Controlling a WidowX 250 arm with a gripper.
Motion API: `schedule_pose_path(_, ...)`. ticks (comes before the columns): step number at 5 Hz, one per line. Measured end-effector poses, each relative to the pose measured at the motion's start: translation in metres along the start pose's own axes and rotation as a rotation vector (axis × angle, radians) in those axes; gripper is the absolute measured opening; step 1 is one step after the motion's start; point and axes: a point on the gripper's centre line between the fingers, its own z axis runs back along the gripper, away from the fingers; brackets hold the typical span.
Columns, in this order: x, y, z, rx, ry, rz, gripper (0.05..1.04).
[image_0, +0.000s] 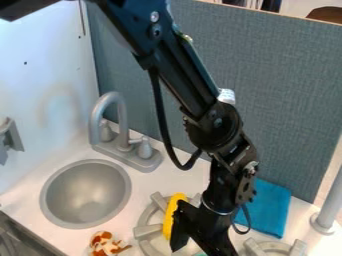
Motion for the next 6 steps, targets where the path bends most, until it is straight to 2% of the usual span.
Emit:
schedule_pose_path(1, 0.001, -0.002, -0.008, -0.003, 0.013, -0.004, 0.95)
schedule_pose_path(3, 0.005, -0.002, -0.015, -0.004, 0.014, 0.019, 0.375)
schedule_pose_path(4, 0.001, -0.002, -0.014, -0.003, 0.019, 0.025, 0.174)
schedule_pose_path(5, -0.006, -0.001, 0.016, -0.01, -0.059, 0.038, 0.101)
schedule_pose_path(6, -0.006, -0.006, 0.055, -0.005, -0.134, 0.027, 0.095)
